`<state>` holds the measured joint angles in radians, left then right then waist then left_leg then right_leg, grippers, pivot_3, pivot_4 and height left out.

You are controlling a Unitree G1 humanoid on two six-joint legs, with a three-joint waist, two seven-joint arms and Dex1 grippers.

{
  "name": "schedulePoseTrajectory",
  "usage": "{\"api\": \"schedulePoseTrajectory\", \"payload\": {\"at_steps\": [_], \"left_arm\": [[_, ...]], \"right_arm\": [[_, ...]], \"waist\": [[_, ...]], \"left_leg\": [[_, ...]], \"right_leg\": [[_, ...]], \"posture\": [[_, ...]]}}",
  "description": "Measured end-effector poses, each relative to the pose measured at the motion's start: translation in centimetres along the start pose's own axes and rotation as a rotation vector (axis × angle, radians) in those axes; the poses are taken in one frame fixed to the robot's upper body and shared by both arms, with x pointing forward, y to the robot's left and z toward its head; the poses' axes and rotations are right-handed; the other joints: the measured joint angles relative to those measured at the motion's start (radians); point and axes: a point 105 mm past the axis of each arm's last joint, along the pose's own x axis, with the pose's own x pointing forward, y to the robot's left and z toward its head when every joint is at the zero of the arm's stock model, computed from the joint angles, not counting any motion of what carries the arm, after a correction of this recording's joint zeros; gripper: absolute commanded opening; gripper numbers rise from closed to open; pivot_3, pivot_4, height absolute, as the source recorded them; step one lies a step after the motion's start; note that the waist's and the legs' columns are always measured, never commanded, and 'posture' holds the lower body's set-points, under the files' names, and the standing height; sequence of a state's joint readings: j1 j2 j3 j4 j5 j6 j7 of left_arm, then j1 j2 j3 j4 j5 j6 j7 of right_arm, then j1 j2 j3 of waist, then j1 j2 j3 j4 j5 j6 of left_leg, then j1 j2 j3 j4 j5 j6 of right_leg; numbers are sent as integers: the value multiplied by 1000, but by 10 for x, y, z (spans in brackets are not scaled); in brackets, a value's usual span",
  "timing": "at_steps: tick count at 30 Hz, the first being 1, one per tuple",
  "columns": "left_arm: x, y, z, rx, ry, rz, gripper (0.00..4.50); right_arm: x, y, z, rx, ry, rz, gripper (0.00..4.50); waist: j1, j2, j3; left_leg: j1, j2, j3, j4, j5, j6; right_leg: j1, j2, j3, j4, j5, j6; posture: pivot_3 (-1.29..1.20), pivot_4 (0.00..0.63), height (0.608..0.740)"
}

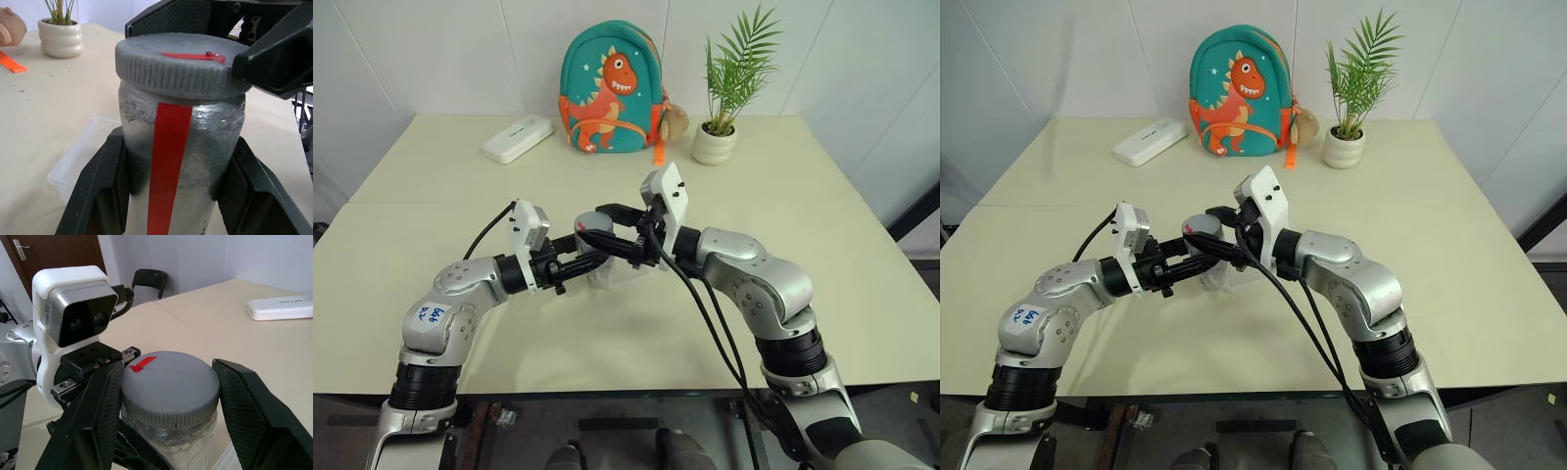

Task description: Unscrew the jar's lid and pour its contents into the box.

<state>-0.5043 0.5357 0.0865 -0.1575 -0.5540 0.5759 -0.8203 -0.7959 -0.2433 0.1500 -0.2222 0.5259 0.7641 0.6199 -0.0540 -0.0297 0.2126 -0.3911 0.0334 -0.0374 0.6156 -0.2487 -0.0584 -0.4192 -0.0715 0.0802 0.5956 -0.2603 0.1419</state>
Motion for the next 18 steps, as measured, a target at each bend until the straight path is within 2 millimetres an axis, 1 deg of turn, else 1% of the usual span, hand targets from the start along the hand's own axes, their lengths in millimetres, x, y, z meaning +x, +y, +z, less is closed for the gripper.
{"api": "schedulePoseTrajectory", "payload": {"at_steps": [3, 7, 11, 14, 18], "left_arm": [[0, -9, 2, 8, -3, -96, 1909], [0, -23, 13, 39, -11, -278, 1909], [0, -31, 17, 73, 19, -412, 1909], [-2, -31, 16, 87, 8, -442, 1909], [-3, -30, 18, 110, -15, -433, 1909]], "right_arm": [[-10, 4, 3, -23, 16, 93, 2542], [-25, 12, 16, -101, 29, 264, 2542], [-32, 16, 21, -132, 55, 396, 2542], [-31, 18, 21, -138, 60, 437, 2542], [-28, 17, 23, -147, 50, 445, 2542]], "waist": [[0, 0, 0], [-1, 0, 0], [-6, 0, 0], [-5, 0, 0], [-1, 0, 0]], "left_leg": [[0, 0, 0, 0, 0, 0], [0, 0, 0, 0, 0, 0], [0, 0, 0, 0, 0, 0], [0, 1, 0, 0, 0, 0], [-1, 1, 0, 0, 0, 0]], "right_leg": [[0, 0, 0, -1, 0, 0], [0, 0, 0, -1, 0, 0], [0, 1, 0, -1, 0, 0], [-1, 1, 0, 0, 0, 0], [-2, 1, 0, 0, 0, 0]], "posture": [[0, 150, 740], [0, 150, 740], [0, 150, 740], [0, 150, 740], [0, 150, 740]]}}
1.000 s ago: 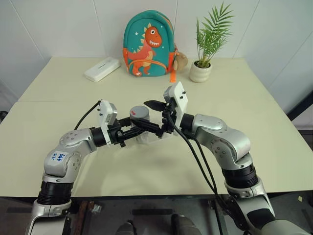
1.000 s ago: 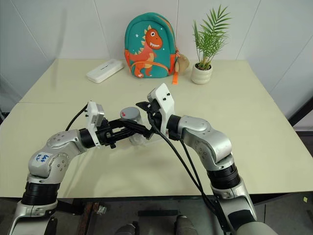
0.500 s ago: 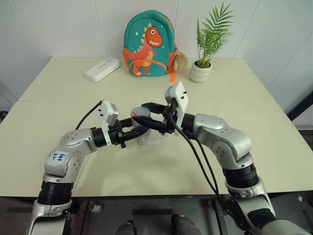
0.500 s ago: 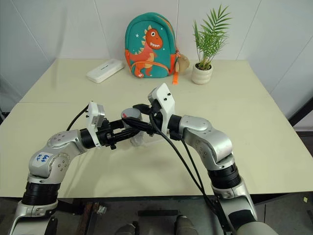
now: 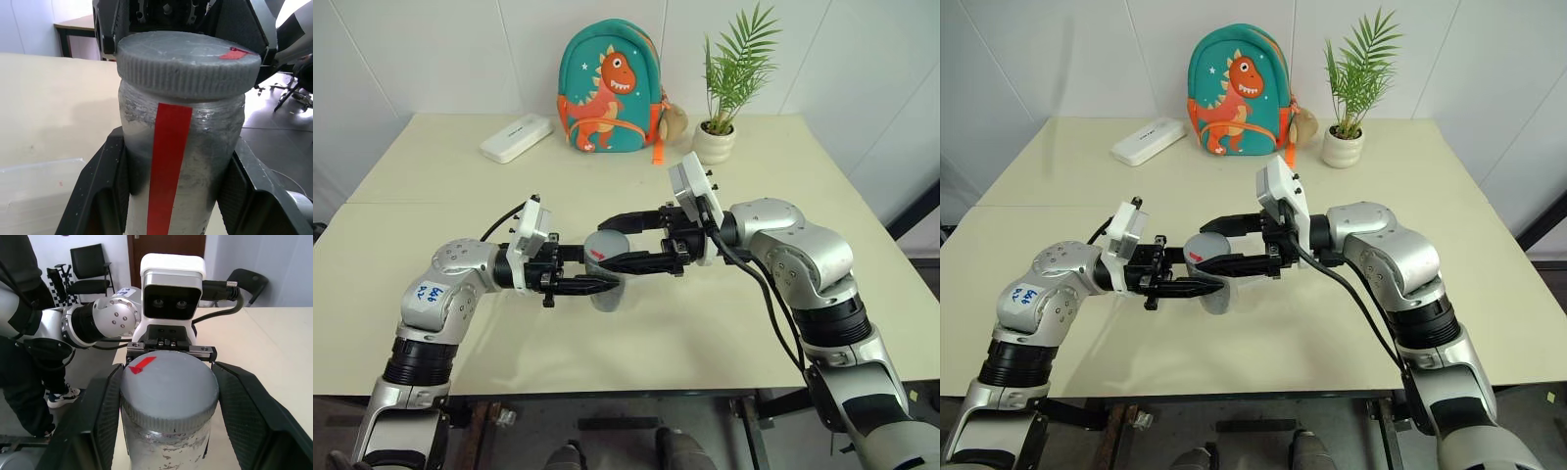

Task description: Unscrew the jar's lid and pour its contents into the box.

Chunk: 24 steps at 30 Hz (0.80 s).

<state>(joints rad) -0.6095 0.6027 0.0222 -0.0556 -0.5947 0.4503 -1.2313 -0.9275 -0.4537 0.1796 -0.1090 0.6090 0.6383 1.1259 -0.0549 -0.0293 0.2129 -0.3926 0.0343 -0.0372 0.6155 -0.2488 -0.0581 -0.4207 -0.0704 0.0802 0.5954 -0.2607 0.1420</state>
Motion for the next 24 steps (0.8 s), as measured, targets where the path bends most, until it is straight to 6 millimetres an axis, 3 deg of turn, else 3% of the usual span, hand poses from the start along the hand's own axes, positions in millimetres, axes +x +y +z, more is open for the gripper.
{"api": "schedulePoseTrajectory", "payload": {"at_steps": [1, 7, 18, 24], "left_arm": [[0, 0, 0, 7, -5, 2, 1909], [-1, 1, -1, 19, -11, 17, 1909], [-8, 4, -4, 15, 7, 51, 1909], [-8, 5, -5, 9, 6, 55, 1909]], "right_arm": [[0, 0, 0, -5, -2, 0, 2542], [0, -7, 0, -1, -7, -52, 4466], [-12, -9, 1, 2, 29, -91, 4466], [8, -7, -7, 9, 35, -97, 4466]], "waist": [[1, 0, 0], [0, 0, 0], [-1, 0, 0], [-2, 0, 0]], "left_leg": [[0, 0, 0, 0, 0, 0], [-1, 0, 0, 0, 0, 0], [-5, 0, 1, 4, 1, 0], [-5, 0, 1, 7, 1, 0]], "right_leg": [[0, 0, 0, 0, 0, 0], [-2, 0, 0, 3, 0, 0], [-8, 0, 2, 9, 0, -1], [-8, 1, 2, 12, 0, -1]], "posture": [[0, 150, 740], [0, 150, 740], [0, 150, 740], [0, 150, 740]]}}
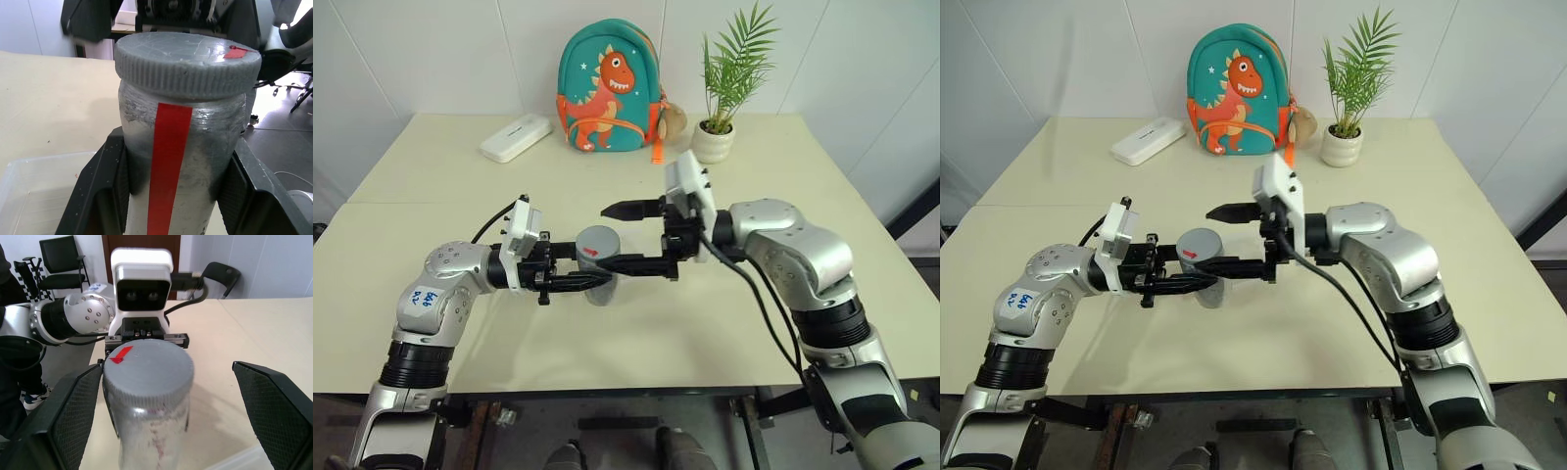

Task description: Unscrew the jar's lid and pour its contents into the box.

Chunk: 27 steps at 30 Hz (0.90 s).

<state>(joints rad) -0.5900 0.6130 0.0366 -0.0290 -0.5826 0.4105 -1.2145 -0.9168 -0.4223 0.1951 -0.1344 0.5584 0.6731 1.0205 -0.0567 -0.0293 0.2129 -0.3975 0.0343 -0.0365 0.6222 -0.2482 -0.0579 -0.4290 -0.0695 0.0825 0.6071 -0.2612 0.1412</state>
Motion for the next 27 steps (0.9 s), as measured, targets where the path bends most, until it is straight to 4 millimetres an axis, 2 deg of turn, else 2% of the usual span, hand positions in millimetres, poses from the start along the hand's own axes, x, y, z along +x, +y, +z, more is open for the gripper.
{"api": "schedulePoseTrajectory", "payload": {"at_steps": [9, 18, 24, 26, 27], "left_arm": [[2, 0, -2, -4, 6, -4, 1909], [2, 2, -3, -4, 14, 22, 1909], [1, 6, -6, -8, 27, 48, 1909], [-1, 6, -5, -6, 25, 56, 1909], [-1, 4, -5, -3, 27, 40, 1909]], "right_arm": [[14, -2, -1, 18, -39, -14, 4466], [14, -8, -5, 40, -43, -22, 4466], [-10, -15, -10, 36, -9, -16, 4466], [-27, -21, -10, 30, -1, -48, 4466], [-40, -30, -10, 34, 2, -108, 4466]], "waist": [[1, 0, 0], [1, 0, 0], [1, 0, 0], [2, 0, 0], [3, 0, 0]], "left_leg": [[-3, 0, -1, 4, 0, 0], [-3, 0, -1, 5, 0, 0], [-3, 0, -1, 6, 0, 0], [-4, 0, -1, 6, 0, 0], [-4, 0, -1, 6, 0, 0]], "right_leg": [[-1, 0, 0, 2, 0, 0], [-1, 0, 0, 3, 0, 0], [-1, 0, 0, 3, 0, 0], [-1, 0, 0, 3, 0, 0], [-1, 0, 0, 3, 0, 0]], "posture": [[0, 150, 740], [0, 150, 740], [0, 150, 740], [0, 150, 740], [0, 150, 740]]}}
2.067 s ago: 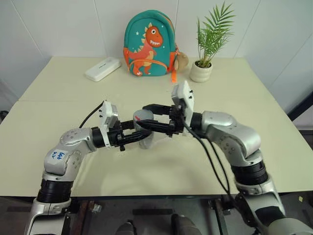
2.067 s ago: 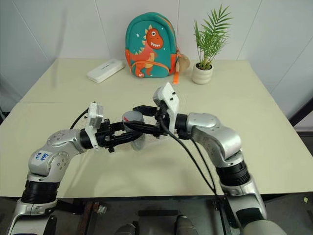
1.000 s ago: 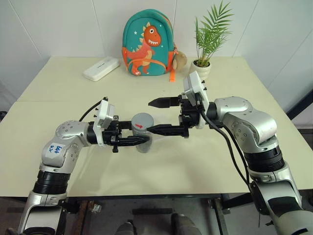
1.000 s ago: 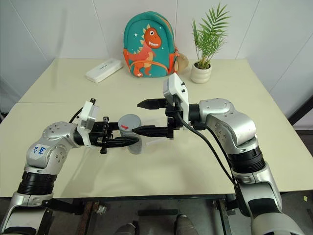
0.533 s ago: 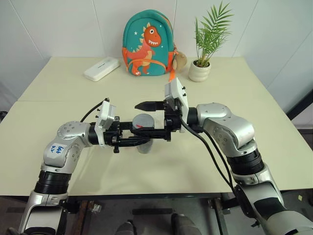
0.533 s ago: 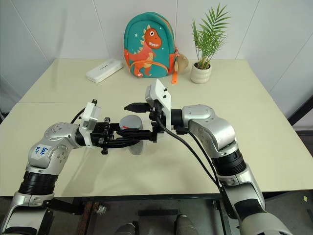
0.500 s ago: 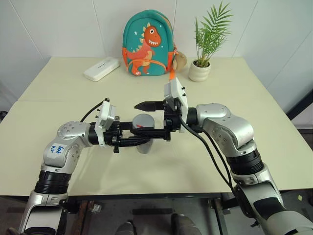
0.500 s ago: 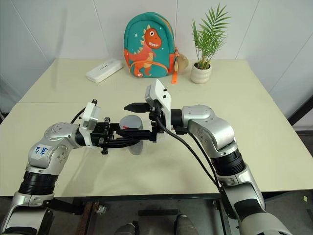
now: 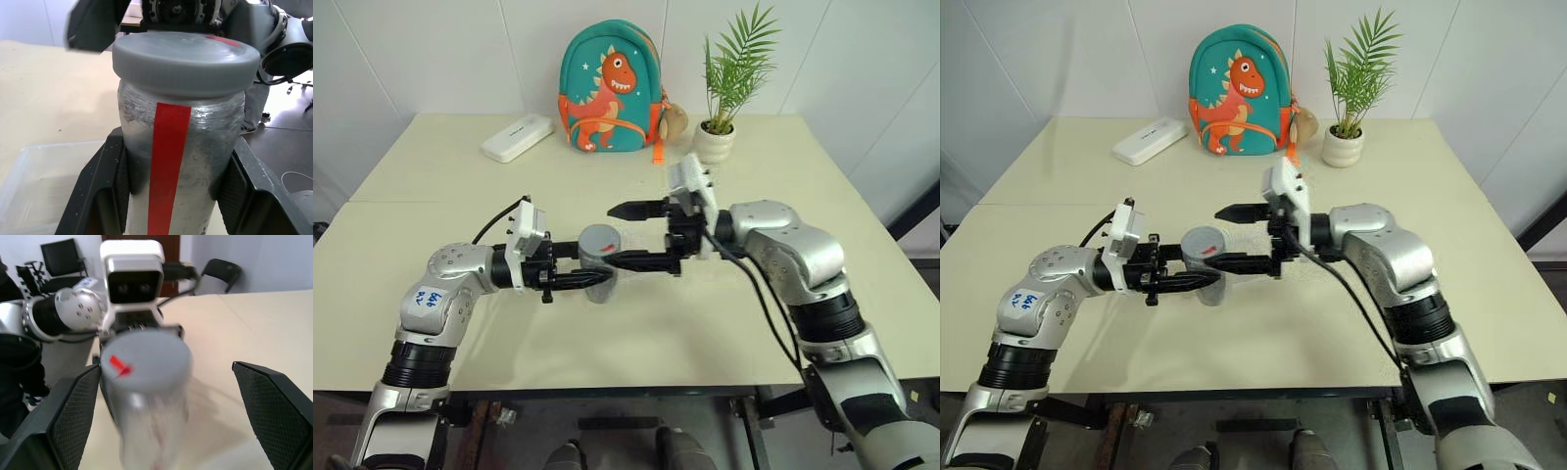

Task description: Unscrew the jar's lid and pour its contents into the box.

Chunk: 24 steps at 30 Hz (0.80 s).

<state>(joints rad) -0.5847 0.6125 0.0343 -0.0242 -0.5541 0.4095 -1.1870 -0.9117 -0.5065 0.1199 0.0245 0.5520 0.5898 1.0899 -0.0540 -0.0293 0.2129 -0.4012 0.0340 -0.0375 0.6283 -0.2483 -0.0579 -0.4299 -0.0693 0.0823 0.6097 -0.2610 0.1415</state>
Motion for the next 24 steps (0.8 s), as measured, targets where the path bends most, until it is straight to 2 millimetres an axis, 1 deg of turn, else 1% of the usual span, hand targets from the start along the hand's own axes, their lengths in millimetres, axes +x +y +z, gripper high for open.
{"api": "schedulePoseTrajectory", "payload": {"at_steps": [1, 2, 3, 6, 8, 11, 17, 21, 24], "left_arm": [[2, -4, 0, 5, 0, -24, 1909], [2, -5, -1, 3, 1, -33, 1909], [1, -6, -2, 1, 1, -35, 1909], [2, -6, -2, 1, -1, -38, 1909], [2, -6, -2, 1, -1, -39, 1909], [2, -6, -1, 2, -1, -39, 1909], [2, -6, -1, 3, -2, -39, 1909], [2, -6, -1, 2, -3, -40, 1909], [2, -6, -1, 2, -4, -40, 1909]], "right_arm": [[-15, -11, -1, 11, 4, -66, 4466], [-27, -15, -1, 15, 6, -102, 4466], [-32, -16, -2, 18, 7, -112, 4466], [-34, -6, -7, 52, 7, -69, 4466], [-32, 2, -7, 73, 0, -28, 4466], [-23, 13, 2, 61, -30, 27, 4466], [11, 25, 6, 73, -75, 78, 4466], [26, 31, 12, 67, -83, 92, 4466], [34, 36, 15, 58, -87, 102, 4466]], "waist": [[0, 0, 0], [1, 0, 0], [1, 0, 0], [-7, 0, 0], [-8, 2, 1], [-6, 2, 1], [-3, 2, 1], [-2, 2, 1], [-2, 2, 1]], "left_leg": [[0, 0, 0, 0, 0, 0], [0, 0, 0, 0, 0, 0], [0, 0, 0, 0, 0, 0], [0, 0, 0, 0, 0, 0], [0, 0, 0, 0, 0, 0], [0, 1, 0, 1, 0, 1], [0, 1, 0, 1, 0, 0], [-1, 1, 0, 1, 0, 0], [-1, 1, 0, 1, 0, 0]], "right_leg": [[0, 0, 0, 0, 0, 0], [0, 0, 0, -1, 0, 0], [0, 0, 0, -1, 0, 0], [-1, 1, 2, 0, 0, 0], [-1, 1, 2, 1, 0, 0], [-1, 2, 2, 2, 0, 0], [-1, 2, 2, 2, 0, 0], [-1, 1, 2, 1, 0, 0], [-2, 1, 2, 1, 0, 0]], "posture": [[0, 150, 740], [0, 150, 740], [0, 150, 740], [0, 150, 740], [0, 150, 740], [0, 150, 740], [0, 150, 740], [0, 150, 740], [0, 150, 740]]}}
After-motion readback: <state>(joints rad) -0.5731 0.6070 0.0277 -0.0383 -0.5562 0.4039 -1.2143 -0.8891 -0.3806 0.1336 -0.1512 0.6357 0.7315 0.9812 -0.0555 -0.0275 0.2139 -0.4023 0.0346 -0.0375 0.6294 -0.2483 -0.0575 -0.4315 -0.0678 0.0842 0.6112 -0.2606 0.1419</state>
